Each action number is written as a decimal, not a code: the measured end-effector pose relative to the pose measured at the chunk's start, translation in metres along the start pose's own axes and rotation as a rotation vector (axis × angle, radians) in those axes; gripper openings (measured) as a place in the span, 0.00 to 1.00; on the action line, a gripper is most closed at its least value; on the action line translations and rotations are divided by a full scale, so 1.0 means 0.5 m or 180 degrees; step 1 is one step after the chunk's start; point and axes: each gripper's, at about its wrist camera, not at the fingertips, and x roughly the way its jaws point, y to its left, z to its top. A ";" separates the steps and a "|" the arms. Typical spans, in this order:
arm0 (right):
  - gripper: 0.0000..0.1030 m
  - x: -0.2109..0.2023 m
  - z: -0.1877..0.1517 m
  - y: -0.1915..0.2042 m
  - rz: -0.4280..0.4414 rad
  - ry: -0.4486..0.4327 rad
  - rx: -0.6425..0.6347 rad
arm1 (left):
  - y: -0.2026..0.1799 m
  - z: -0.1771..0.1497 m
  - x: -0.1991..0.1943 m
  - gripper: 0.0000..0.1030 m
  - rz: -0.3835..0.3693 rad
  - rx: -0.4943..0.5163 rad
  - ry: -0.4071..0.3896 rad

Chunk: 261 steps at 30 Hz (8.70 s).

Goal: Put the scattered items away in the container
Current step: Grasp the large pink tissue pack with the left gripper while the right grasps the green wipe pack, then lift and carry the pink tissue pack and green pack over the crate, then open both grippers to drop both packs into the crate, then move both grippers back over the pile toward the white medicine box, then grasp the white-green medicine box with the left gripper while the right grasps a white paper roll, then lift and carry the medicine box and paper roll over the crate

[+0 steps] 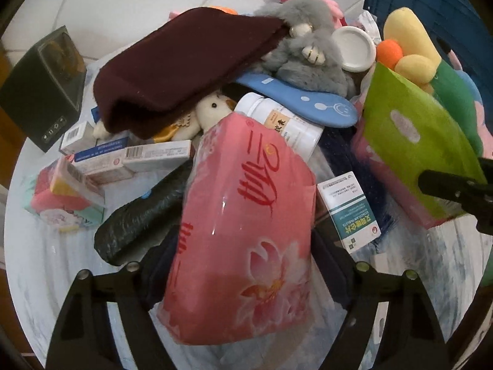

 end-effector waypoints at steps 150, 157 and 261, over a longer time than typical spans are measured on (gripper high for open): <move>1.00 -0.666 0.020 -0.326 -0.0200 -0.1915 -0.0063 | -0.336 0.197 -0.481 1.00 0.0393 -0.0454 -0.1493; 1.00 -0.559 0.007 -0.188 -0.0031 -0.1682 -0.0124 | -0.180 0.087 -0.438 1.00 0.0571 -0.0597 -0.1222; 0.44 -0.195 -0.053 0.023 -0.0091 -0.0506 -0.0817 | -0.096 -0.022 -0.283 0.35 0.0314 -0.0806 -0.0761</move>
